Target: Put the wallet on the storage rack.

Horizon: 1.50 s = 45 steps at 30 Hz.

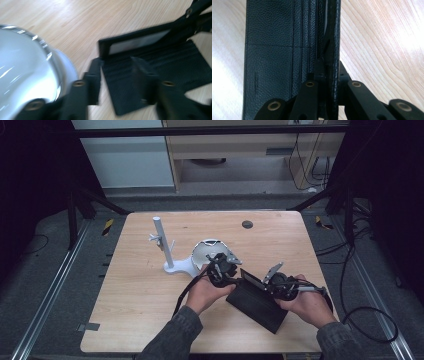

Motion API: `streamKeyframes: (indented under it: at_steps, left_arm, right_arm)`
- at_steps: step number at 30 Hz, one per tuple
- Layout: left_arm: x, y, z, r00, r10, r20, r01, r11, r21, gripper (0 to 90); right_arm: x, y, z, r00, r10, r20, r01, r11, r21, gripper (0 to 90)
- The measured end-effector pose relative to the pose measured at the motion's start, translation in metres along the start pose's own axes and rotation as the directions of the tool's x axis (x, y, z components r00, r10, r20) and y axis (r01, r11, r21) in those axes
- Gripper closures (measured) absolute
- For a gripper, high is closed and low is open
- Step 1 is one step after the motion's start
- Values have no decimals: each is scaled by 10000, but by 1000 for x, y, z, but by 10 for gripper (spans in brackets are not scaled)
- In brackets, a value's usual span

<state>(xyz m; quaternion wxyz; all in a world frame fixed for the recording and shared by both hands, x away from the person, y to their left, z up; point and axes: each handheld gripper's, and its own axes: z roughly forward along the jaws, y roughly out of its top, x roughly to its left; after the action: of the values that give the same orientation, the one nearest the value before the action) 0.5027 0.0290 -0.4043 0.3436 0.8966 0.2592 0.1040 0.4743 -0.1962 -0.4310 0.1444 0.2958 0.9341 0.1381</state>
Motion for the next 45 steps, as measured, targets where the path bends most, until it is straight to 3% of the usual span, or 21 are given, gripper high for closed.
streamKeyframes:
  at_steps: [5,6,10,16,25,34,41,45]
  left_arm:
    - [5,-19,-29,9997,220,68,-217,9987,-461,262]
    - [6,-22,-34,9991,422,106,-416,9976,-560,221]
    - [10,-28,-47,9990,445,39,-438,9928,-1112,151]
    - [15,-30,-54,9998,192,9,-188,9864,-1631,140]
    - [20,-26,-64,9993,376,12,-367,9819,-1859,114]
    - [27,-17,-78,9988,490,-4,-480,9755,-2147,99]
    - [36,-17,-88,9994,334,81,-306,9718,-2337,92]
    - [38,-19,-89,9992,195,357,-99,9683,-2498,92]
  right_arm:
    - [1,-12,-22,9994,-97,319,124,9962,-865,850]
    - [1,-14,-27,9990,-126,426,172,9940,-1084,850]
    - [3,-18,-48,9956,-264,896,414,9846,-1700,851]
    - [2,-16,-74,9902,-344,1353,684,9644,-2555,851]
    - [-3,-8,-99,9856,-239,1671,848,9260,-3679,852]
    - [-7,1,-112,9837,-190,1789,958,8970,-4316,852]
    - [-4,7,-121,9784,-190,2061,1149,8781,-4646,852]
    - [0,9,-124,9765,-219,2143,1239,8708,-4758,852]
